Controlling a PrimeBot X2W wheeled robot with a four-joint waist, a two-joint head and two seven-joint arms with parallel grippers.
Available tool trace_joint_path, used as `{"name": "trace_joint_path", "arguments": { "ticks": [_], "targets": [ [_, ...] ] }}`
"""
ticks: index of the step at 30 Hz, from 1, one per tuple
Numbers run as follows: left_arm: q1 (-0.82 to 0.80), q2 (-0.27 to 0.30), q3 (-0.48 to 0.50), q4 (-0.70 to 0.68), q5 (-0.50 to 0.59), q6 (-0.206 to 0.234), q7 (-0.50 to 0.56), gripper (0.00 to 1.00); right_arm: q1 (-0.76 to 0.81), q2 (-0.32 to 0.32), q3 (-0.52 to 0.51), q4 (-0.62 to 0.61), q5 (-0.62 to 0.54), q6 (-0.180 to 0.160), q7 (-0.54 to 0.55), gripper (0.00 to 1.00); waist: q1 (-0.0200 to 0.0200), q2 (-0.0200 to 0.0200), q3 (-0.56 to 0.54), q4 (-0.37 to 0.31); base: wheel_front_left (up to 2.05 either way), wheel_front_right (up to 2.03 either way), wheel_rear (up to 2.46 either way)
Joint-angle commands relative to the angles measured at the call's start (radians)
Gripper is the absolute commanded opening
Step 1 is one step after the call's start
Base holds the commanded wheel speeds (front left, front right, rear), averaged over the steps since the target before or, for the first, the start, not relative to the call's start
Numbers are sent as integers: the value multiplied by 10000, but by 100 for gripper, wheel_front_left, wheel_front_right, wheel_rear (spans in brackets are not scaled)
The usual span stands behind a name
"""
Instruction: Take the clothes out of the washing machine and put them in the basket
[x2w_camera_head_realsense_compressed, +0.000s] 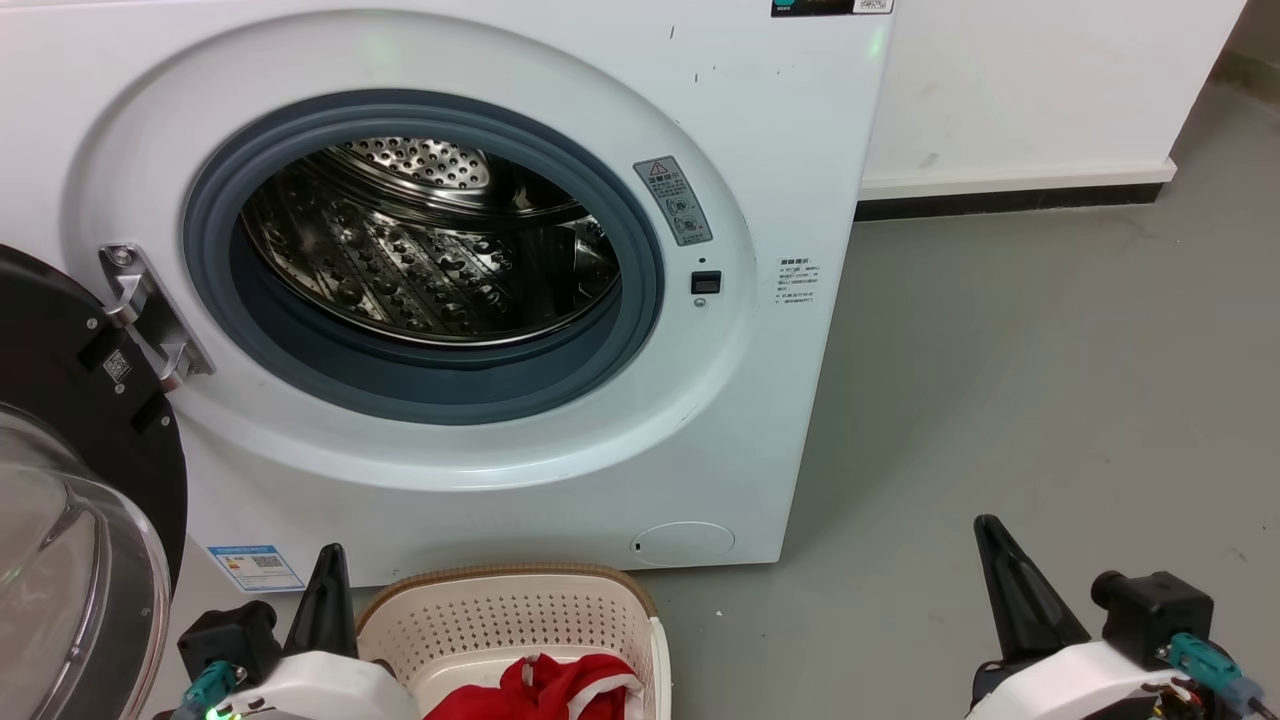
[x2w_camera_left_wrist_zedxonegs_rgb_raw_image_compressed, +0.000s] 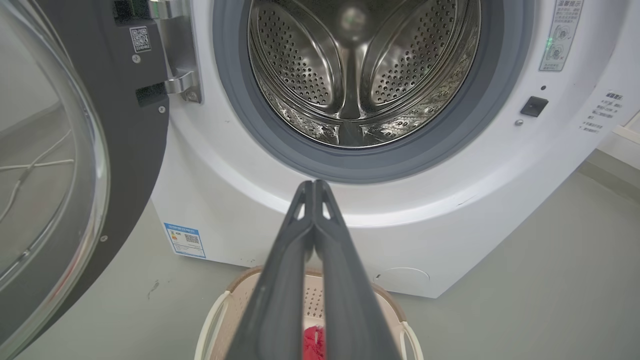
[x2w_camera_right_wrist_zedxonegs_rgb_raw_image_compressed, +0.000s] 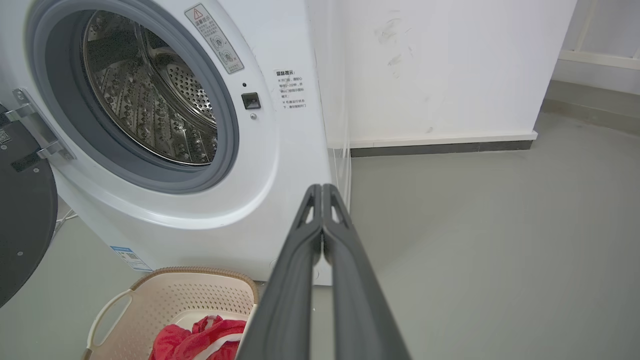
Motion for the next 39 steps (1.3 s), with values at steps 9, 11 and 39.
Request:
{"name": "trace_joint_path", "arguments": {
  "ticks": [9,11,39],
  "targets": [
    [-377,-27,72,-136,-2003,-238,296,0,-545,-177,-83,232,2308,-2,123,0,0,0,18,39,0,0,0],
    [-401,-35,88,-127,-2351,-277,358,0,-592,-193,-99,292,2701,-2,143,0,0,0,22,47,0,0,0],
    [-750,-131,335,59,-6352,-735,1145,0,-1085,-325,-379,973,7171,-3,444,0,0,0,74,157,0,0,0]
  ]
}}
